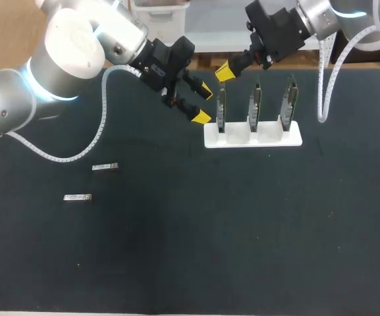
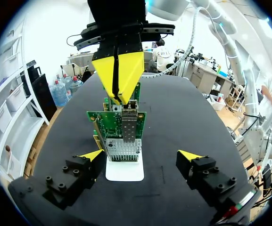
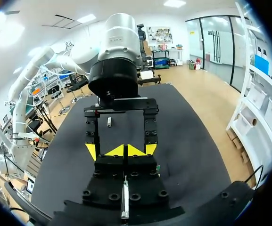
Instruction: Pick up the optical module with the left hand, and insert it into the network port with the right hand.
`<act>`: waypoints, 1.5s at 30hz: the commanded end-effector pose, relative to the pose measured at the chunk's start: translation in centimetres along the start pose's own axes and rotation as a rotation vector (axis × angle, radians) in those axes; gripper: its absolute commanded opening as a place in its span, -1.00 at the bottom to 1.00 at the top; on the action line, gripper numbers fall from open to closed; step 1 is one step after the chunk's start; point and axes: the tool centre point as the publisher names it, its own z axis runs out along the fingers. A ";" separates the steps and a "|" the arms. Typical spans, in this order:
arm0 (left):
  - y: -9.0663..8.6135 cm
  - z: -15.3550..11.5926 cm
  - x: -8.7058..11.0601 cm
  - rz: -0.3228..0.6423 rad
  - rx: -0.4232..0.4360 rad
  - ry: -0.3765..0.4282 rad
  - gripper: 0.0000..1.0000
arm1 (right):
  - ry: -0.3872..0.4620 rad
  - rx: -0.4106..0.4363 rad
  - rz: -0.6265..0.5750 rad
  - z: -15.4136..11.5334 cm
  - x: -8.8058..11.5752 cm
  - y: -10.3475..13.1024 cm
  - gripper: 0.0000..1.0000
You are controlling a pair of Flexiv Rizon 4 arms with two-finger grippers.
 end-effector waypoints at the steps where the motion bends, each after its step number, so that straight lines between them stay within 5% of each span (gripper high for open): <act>1: 0.1 0.0 0.0 -0.001 0.002 0.003 1.00 | 0.000 0.000 0.007 0.1 0.3 -0.2 -1.00; 21: 0.1 0.0 0.0 -0.001 0.002 0.003 1.00 | -0.012 -0.010 0.060 0.6 1.6 -0.6 -1.00; 34: 0.1 0.0 0.0 -0.001 0.002 0.003 1.00 | -0.092 -0.018 -0.028 -1.6 -1.6 1.5 -1.00; 45: 0.1 0.0 0.0 -0.001 0.002 0.003 1.00 | -0.115 -0.008 -0.050 -4.4 -0.7 1.4 -1.00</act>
